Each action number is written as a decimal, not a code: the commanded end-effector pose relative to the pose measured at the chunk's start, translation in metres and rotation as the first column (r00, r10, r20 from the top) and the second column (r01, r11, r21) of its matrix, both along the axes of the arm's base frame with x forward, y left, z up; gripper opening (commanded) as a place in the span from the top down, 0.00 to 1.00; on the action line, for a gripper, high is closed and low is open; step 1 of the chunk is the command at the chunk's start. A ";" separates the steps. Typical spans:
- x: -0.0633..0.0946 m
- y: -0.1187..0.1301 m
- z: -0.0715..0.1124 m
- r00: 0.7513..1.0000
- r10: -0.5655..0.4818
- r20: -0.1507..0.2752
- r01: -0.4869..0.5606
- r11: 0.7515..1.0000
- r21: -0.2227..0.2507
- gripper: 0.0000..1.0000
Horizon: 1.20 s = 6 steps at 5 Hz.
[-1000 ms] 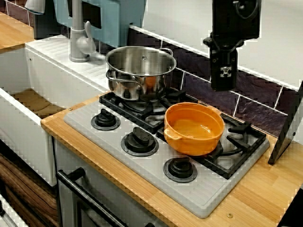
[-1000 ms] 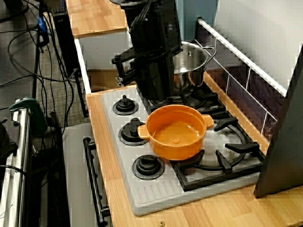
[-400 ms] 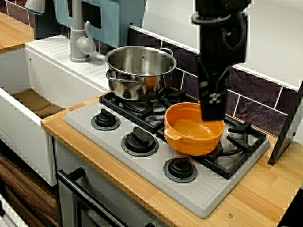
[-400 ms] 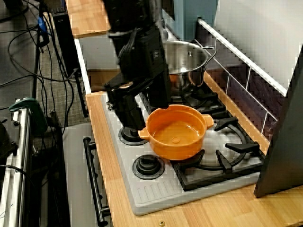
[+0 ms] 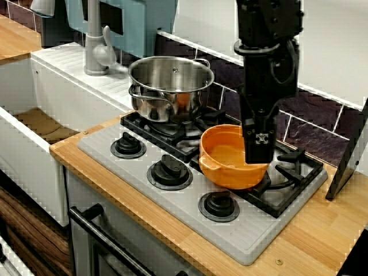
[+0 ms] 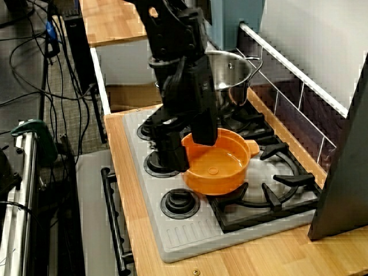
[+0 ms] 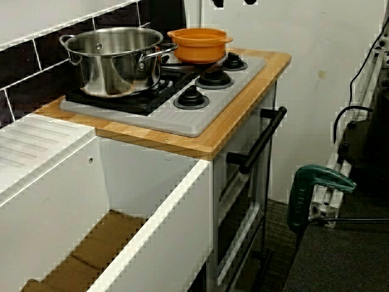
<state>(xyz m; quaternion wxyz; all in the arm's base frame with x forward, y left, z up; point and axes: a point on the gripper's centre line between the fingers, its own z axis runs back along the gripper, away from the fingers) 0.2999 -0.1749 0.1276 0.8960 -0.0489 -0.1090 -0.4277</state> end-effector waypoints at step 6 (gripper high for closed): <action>-0.018 0.026 -0.047 0.999 0.003 -0.038 -0.004 1.000 -0.023 1.00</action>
